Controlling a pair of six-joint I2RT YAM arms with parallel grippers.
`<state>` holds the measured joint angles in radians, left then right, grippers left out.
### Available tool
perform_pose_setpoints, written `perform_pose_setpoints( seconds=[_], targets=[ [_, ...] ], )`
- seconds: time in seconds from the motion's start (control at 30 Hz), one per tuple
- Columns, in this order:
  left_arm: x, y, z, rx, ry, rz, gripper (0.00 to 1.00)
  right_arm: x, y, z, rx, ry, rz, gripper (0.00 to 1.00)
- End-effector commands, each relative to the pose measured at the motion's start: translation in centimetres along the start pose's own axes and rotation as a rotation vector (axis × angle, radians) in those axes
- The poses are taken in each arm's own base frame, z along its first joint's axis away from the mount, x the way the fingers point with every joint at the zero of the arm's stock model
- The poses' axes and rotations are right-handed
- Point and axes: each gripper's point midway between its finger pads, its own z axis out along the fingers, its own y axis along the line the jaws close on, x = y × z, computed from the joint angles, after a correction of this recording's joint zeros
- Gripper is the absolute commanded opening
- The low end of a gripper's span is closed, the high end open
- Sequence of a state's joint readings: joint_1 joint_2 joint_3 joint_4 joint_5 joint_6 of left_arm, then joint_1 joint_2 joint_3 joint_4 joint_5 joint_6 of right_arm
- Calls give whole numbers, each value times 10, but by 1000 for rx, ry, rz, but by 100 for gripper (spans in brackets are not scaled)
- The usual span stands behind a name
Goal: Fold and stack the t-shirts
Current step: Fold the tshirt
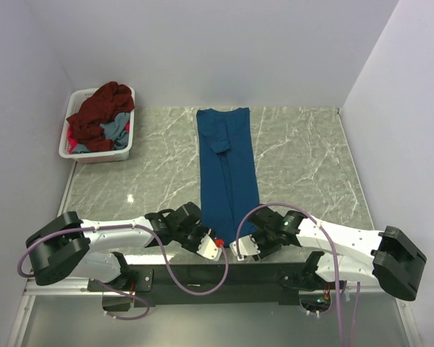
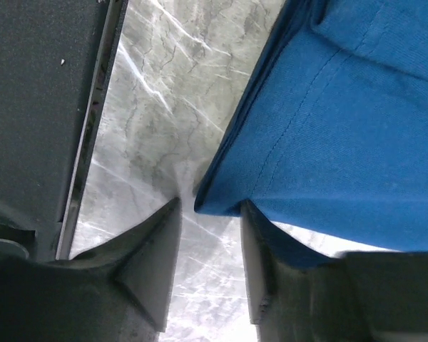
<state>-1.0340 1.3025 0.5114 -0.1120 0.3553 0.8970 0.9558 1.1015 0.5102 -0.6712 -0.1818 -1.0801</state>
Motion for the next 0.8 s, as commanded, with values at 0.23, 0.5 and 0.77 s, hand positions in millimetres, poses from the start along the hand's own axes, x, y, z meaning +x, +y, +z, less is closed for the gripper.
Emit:
perform_pose_setpoints(
  seconds=[0.23,0.5,0.77],
  targets=[
    [4,-12,-2,45,24,24,37,-6,-5,5,-59,32,52,17],
    [-1,-15,-8,59,21,0,1,-10,-14,-4,-4,29,147,0],
    [-40,-20,-38,56,-87,-103,0,-52,-18,-45,71,-136,234,0]
  ],
)
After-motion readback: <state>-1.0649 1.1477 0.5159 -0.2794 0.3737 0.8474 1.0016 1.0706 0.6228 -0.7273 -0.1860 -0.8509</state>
